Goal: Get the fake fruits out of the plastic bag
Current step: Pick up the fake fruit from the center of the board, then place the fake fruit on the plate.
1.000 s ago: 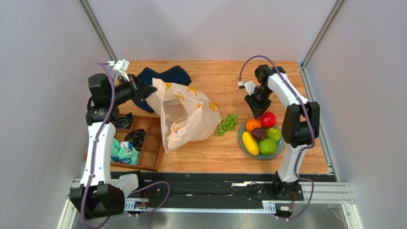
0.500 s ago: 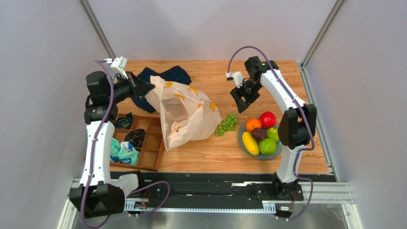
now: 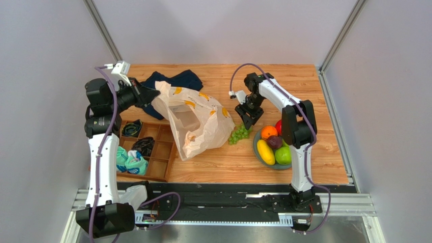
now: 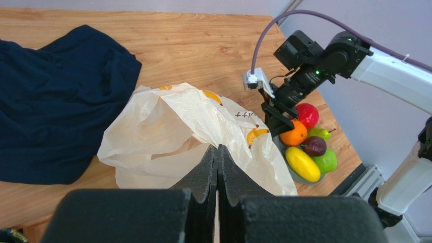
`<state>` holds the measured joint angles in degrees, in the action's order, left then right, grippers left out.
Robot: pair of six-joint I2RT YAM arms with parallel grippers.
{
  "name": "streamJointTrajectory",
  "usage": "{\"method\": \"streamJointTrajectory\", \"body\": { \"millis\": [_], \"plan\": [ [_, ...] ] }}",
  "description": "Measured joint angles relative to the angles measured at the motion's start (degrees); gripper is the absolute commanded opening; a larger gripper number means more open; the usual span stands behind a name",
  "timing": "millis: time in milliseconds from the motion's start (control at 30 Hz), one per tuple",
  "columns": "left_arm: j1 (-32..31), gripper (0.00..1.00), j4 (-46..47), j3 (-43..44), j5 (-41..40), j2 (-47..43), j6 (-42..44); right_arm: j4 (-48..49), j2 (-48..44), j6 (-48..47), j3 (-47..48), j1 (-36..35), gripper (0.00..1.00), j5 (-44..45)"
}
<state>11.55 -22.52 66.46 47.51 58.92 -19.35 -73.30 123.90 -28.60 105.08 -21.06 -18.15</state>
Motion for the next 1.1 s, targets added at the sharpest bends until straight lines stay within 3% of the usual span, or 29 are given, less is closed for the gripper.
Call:
{"method": "streamJointTrajectory", "body": {
  "millis": [33,133,233,433,733,900,1100],
  "plan": [
    [0.04,0.01,0.0,0.0,0.0,-0.11,0.0,0.02,0.59,0.0,0.2,-0.04,0.27,0.04],
    [0.33,0.01,-0.04,0.0,0.0,-0.24,0.0,0.07,1.46,-0.02,0.76,-0.24,0.09,-0.22],
    [0.35,0.01,-0.13,0.0,0.0,-0.24,-0.02,-0.13,1.49,-0.11,1.92,-0.5,0.02,-0.44],
    [0.44,0.01,0.52,-0.02,0.39,-0.15,-0.76,-0.44,-4.55,-0.42,1.73,-0.68,0.0,-0.87],
    [0.5,0.01,4.35,-0.48,1.33,1.18,-3.8,-1.77,-32.57,-1.9,-0.59,-0.68,0.0,-1.68],
    [0.5,0.0,5.81,-0.98,1.62,1.36,-5.42,-2.75,-43.74,-2.29,-6.67,-0.35,0.0,1.9],
    [0.5,0.0,7.17,-1.07,1.99,1.42,-7.04,-5.09,-48.28,-2.34,-12.04,4.35,0.0,5.49]
  ]
}}
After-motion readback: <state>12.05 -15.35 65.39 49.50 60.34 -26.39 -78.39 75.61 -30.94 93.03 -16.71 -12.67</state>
